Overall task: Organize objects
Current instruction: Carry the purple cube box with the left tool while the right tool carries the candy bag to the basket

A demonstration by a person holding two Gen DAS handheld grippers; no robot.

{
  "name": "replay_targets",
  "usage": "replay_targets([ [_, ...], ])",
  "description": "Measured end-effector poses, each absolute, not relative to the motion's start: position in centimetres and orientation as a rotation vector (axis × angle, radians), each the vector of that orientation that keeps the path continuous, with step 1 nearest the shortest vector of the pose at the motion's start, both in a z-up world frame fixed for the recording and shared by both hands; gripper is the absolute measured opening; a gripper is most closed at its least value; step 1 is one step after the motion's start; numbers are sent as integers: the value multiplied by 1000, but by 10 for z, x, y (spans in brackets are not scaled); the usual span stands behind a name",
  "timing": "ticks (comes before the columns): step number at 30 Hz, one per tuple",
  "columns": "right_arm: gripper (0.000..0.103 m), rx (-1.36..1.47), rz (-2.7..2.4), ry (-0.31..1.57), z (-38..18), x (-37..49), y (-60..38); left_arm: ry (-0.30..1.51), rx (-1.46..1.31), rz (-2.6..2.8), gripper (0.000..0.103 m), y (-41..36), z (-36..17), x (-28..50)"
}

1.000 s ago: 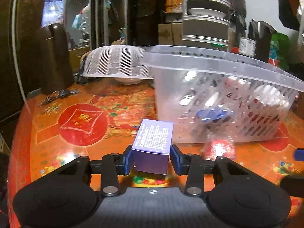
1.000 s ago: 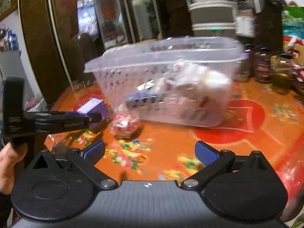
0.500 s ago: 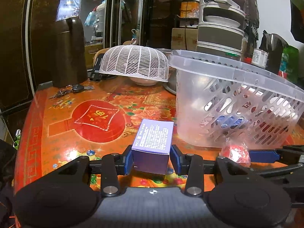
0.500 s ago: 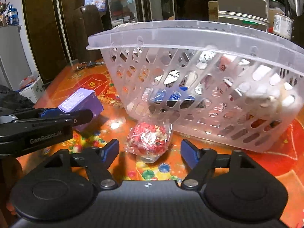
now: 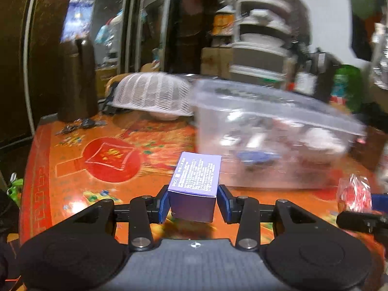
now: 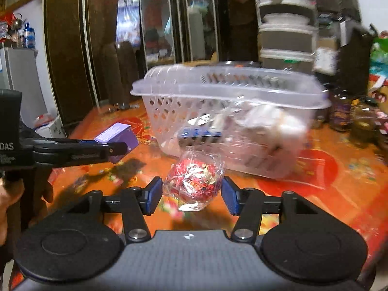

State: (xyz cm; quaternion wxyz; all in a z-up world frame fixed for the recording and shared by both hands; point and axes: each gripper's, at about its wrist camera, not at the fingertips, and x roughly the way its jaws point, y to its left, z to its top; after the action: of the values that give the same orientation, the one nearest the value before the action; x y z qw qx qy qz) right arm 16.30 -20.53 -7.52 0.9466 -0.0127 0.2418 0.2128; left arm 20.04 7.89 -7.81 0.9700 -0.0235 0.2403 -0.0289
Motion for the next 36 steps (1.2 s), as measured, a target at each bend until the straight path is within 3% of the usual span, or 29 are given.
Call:
replay_targets([
  [7,57,11,402,433,-42,136,-246,466,-12,-121,45,52,-34,135],
  [13,57,46,412,393,-18,145,-262,458,-19,-150,45,35,0,124],
  [23,57,28,437,368,7,162,-269,433,-24,-175,45,19,28,146],
  [36,57,-45,374,425,30,248,-243,482,-14,-178,45,21,62,228],
])
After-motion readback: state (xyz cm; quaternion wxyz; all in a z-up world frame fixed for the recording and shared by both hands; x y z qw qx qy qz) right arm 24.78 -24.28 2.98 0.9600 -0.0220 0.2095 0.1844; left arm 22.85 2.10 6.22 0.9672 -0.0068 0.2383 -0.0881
